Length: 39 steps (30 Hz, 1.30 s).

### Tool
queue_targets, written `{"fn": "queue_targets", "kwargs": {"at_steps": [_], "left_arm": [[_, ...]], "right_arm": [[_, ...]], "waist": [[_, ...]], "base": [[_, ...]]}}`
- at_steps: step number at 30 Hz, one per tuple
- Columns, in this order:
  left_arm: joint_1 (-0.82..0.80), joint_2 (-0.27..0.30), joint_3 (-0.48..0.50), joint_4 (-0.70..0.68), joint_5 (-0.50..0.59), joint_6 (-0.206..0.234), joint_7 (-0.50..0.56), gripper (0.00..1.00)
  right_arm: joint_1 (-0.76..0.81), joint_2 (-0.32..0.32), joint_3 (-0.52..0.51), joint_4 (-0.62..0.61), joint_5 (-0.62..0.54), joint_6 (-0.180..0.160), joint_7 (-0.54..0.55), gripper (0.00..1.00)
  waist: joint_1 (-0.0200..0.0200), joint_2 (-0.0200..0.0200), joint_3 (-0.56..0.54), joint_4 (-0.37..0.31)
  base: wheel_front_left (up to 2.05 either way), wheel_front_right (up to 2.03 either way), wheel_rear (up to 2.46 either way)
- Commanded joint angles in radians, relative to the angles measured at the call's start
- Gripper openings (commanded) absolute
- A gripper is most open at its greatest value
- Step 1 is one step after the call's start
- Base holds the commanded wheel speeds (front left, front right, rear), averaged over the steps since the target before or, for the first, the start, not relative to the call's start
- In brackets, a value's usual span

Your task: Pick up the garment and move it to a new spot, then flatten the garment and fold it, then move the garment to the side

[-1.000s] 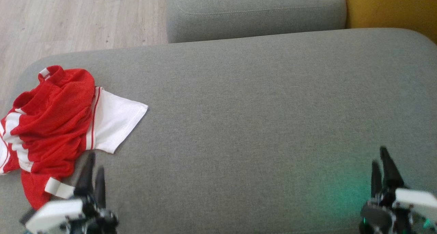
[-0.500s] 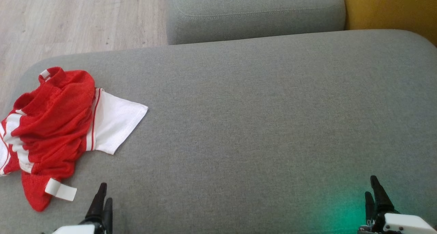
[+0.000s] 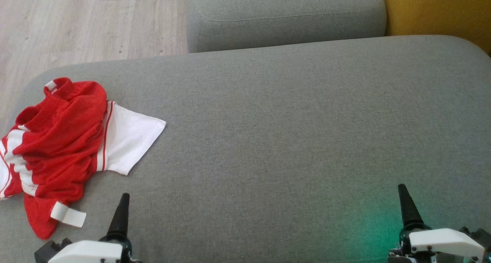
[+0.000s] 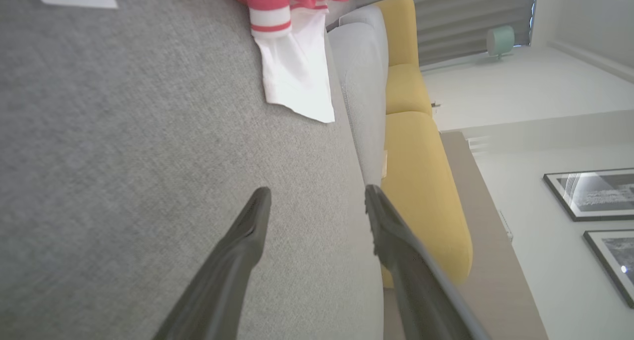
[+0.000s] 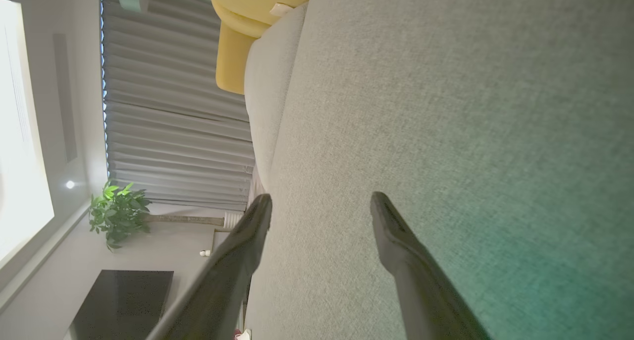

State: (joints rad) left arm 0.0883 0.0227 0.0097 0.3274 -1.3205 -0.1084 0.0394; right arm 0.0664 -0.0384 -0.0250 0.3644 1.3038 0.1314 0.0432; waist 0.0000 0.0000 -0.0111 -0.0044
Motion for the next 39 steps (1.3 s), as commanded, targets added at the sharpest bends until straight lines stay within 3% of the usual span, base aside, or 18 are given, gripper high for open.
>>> {"fn": "queue_targets", "kwargs": {"at_steps": [1,29,39], "left_arm": [[-0.045,0.007,-0.003,-0.043,0.036,0.003,-0.013,1.0],[-0.029,0.035,-0.108,-0.134,0.384,0.103,-0.091,1.0],[-0.026,0.038,-0.131,-0.164,0.511,0.119,-0.121,1.0]], "right_arm": [[-0.05,-0.011,0.013,-0.041,-0.036,0.0,-0.014,1.0],[-0.047,-0.009,0.118,-0.118,-0.37,0.0,-0.093,1.0],[-0.047,-0.013,0.173,-0.144,-0.481,0.0,-0.123,1.0]], "waist": [[0.0,0.0,-0.001,-0.001],[0.0,0.0,-0.034,-0.008],[0.0,0.0,-0.049,-0.007]], "base": [[0.0,0.0,0.0],[0.0,0.0,0.0],[0.0,0.0,0.0]]}}
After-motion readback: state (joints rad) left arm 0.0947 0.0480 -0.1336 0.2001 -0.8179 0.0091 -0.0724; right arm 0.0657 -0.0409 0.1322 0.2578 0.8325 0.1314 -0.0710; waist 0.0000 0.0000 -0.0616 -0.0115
